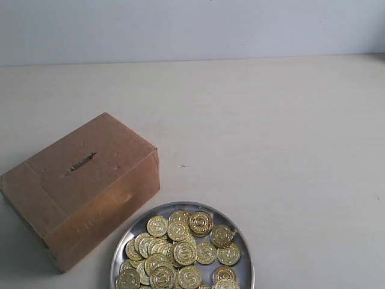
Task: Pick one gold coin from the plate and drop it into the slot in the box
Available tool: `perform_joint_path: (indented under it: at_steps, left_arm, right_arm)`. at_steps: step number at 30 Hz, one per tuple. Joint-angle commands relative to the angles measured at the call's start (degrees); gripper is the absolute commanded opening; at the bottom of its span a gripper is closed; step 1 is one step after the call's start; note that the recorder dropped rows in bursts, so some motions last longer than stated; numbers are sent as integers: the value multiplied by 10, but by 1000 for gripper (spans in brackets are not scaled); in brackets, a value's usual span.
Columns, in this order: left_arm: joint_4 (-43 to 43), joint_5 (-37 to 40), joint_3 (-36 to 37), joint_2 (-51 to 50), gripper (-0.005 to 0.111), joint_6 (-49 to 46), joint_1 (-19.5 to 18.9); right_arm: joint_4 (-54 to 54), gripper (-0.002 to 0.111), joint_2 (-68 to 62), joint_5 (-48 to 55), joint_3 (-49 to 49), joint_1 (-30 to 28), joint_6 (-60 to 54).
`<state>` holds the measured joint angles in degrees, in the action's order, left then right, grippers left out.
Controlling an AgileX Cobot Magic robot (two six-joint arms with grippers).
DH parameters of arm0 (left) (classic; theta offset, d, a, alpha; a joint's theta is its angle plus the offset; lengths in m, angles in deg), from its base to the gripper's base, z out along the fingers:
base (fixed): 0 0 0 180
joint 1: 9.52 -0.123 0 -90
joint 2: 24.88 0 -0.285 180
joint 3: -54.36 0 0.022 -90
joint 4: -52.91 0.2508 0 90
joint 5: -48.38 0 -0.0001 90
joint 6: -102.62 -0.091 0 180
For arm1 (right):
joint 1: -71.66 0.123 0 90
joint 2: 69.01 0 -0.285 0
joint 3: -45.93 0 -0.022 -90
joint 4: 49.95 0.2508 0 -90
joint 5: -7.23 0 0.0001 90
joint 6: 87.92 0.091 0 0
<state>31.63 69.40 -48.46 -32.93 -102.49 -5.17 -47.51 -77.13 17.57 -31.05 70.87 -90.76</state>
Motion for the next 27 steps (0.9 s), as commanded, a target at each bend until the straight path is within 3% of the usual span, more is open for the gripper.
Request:
perform_joint_path:
  at_steps: [1,27]
  left_arm:
    - [-1,-3,0,3,0,1,3]
    - [-1,-3,0,3,0,1,3]
  right_arm:
    - [6,0,3,51,-2,-2,-4]
    - [2,0,3,49,-2,-2,-30]
